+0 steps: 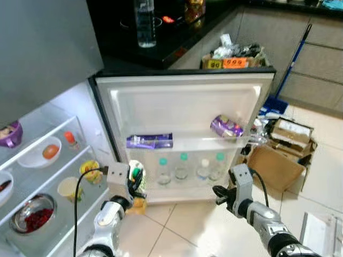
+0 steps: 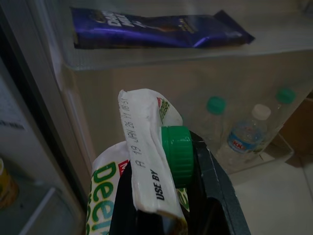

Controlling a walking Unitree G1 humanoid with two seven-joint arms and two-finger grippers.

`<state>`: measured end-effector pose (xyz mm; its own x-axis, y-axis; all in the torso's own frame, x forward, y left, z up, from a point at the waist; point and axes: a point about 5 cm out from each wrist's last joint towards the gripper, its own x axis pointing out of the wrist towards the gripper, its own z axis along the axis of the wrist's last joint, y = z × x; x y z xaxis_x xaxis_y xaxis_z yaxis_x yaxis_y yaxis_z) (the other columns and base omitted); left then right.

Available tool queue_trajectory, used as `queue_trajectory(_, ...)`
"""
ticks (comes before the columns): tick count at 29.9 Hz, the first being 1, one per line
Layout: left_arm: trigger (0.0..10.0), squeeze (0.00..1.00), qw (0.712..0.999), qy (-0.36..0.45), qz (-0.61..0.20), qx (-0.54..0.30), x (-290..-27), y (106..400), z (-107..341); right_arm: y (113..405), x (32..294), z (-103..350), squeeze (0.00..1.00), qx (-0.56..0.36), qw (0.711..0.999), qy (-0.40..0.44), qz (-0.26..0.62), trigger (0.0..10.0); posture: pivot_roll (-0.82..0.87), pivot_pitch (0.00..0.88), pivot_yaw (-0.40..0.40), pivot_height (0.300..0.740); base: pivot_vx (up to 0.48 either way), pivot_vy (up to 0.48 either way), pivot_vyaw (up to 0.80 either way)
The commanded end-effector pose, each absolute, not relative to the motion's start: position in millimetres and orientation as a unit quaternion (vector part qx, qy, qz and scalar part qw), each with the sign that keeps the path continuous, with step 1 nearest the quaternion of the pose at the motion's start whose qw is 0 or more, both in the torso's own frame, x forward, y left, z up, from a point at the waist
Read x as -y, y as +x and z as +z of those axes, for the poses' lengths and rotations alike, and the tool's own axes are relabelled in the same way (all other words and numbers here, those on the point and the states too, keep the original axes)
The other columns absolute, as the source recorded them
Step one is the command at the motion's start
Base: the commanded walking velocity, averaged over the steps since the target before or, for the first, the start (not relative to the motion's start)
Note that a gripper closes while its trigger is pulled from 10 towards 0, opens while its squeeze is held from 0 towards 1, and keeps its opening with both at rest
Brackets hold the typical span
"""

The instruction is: Restocking fridge

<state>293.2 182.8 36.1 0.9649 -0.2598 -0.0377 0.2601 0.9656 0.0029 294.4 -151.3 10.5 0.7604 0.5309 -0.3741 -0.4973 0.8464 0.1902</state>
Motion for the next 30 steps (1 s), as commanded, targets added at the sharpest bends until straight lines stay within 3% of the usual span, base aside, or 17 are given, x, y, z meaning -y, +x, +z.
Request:
queue_trajectory(1,10.0,0.0,0.989,0.02,-0.143,0.009,-178,299,46,292,150,9,0.0,-0.21,0.937,0.053,0.276,10.0,-0.09,0.053,0.001,0.615,0.0,0.0,0.0)
queue_trajectory(23,10.0,0.0,0.97,0.046,-0.18,0.158,-151,323,110,309,148,35,0.0,-0.149,0.939,0.064,0.304,10.0,-0.08,0.116,0.031,0.55,0.0,0.0,0.0)
queue_trajectory(30,10.0,0.0,0.966,0.076,-0.17,0.178,-151,327,122,310,147,42,0.0,-0.127,0.938,0.08,0.313,10.0,-0.09,0.132,0.032,0.55,0.0,0.0,0.0)
